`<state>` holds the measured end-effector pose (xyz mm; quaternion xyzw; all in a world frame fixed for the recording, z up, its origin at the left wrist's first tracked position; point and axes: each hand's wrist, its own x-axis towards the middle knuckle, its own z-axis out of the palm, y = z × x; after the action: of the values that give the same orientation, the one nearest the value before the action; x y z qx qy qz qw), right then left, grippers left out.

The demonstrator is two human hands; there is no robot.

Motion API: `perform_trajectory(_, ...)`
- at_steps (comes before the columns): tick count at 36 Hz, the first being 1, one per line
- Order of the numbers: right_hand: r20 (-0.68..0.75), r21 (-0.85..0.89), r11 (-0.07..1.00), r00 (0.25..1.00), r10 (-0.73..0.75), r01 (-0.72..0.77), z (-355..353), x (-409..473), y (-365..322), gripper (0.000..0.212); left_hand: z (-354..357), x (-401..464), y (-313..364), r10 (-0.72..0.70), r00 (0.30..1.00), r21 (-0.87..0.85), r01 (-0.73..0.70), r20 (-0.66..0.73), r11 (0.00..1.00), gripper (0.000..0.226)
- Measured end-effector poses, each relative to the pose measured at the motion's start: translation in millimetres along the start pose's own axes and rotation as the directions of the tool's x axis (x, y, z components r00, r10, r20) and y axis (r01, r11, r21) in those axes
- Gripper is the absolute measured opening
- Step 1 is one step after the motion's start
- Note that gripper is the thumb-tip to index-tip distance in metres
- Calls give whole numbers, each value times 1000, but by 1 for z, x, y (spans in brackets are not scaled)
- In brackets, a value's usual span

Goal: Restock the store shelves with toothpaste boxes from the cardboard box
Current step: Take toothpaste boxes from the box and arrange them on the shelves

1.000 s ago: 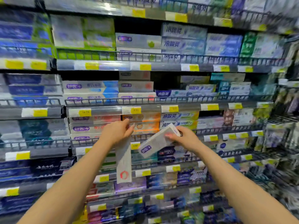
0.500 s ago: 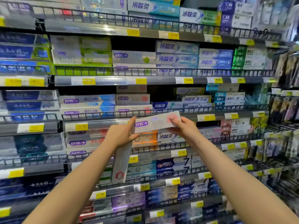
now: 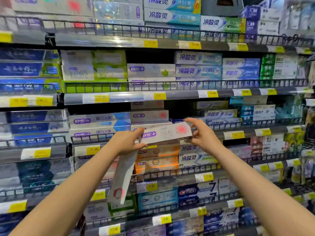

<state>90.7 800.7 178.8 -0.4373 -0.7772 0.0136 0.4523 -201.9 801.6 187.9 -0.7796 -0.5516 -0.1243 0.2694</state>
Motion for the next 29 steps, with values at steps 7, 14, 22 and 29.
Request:
perform_trajectory(7,13,-298,942,988,-156,153,13,5,16,65,10,14,4,2,1000,-65,0,31,998,60)
perform_trajectory(14,74,-190,971,988,-133,144,16,19,39,59,12,24,0,-73,997,-148,78,38,986,65)
perform_trajectory(22,267,214,967,961,77,-137,18,54,49,45,15,30,-9,-193,981,-277,182,-11,943,63)
perform_trajectory(29,392,402,893,919,34,-205,15,71,43,12,13,31,-11,-273,962,-502,233,-6,833,53)
